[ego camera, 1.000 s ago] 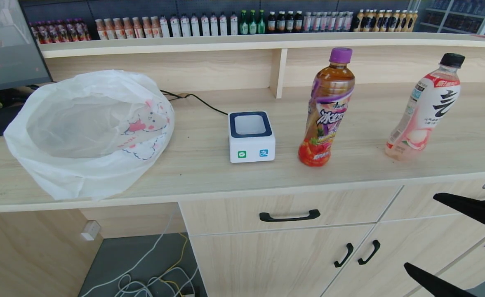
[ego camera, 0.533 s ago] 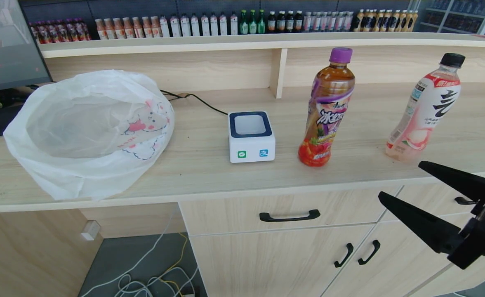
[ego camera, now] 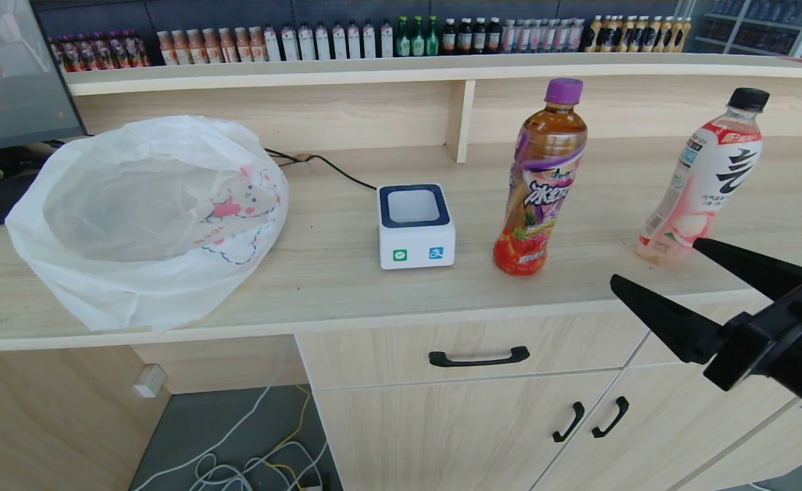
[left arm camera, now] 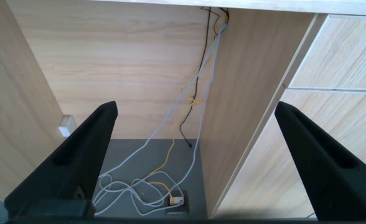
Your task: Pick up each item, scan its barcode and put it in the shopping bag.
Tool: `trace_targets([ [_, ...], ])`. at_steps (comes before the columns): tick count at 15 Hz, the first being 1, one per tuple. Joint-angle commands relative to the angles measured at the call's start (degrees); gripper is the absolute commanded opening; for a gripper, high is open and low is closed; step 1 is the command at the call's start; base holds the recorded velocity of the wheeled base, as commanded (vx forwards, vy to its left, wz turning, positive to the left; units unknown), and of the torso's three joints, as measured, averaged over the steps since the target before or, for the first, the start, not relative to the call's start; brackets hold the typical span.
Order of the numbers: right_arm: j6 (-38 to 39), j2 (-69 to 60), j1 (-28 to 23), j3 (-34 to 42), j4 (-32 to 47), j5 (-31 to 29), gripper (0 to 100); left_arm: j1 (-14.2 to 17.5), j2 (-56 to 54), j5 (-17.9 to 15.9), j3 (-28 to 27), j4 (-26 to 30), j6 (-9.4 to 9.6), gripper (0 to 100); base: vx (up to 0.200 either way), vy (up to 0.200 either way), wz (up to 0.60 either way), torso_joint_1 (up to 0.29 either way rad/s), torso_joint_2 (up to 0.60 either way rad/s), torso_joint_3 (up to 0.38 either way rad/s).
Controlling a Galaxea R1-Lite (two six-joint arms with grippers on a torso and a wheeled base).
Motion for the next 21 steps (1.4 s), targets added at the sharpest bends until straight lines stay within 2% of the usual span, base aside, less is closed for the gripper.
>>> trace_targets([
  [1, -0.43, 3.83, 0.03, -0.29, -3.59, -1.75, 100, 0.0, -0.01, 0.0, 0.0, -0.01, 0.0, 100, 0.0, 0.0, 0.0, 0.0, 0.0, 0.0],
  [3, -0.52, 8.75, 0.38, -0.38, -11.85, -6.58, 100, 0.0, -0.01, 0.0, 0.0, -0.01, 0.0, 100, 0.0, 0.0, 0.0, 0.0, 0.0, 0.0],
  [5, -0.61, 11.65, 1.7, -0.38, -15.98, -9.92, 100, 0.0, -0.01, 0.0, 0.0, -0.01, 0.0, 100, 0.0, 0.0, 0.0, 0.0, 0.0, 0.0],
  [8, -2.28, 13.32, 4.78, -1.61, -16.33, -13.09, 100, 0.0, -0.01, 0.0, 0.0, -0.01, 0.0, 100, 0.0, 0.0, 0.0, 0.0, 0.0, 0.0],
  [13, -3.07, 21.23, 10.31, -11.19, -16.33, -18.19, 100, 0.0, -0.01, 0.0, 0.0, -0.01, 0.0, 100, 0.0, 0.0, 0.0, 0.0, 0.0, 0.0],
  [15, -3.07, 22.99, 10.23, -14.62, -16.33, -18.27, 100, 0.0, -0.01, 0.0, 0.0, -0.01, 0.0, 100, 0.0, 0.0, 0.0, 0.0, 0.0, 0.0],
  [21, -2.63, 24.66, 10.05, -15.32, -16.33, -19.15, 100, 0.0, -0.01, 0.0, 0.0, -0.01, 0.0, 100, 0.0, 0.0, 0.0, 0.0, 0.0, 0.0],
])
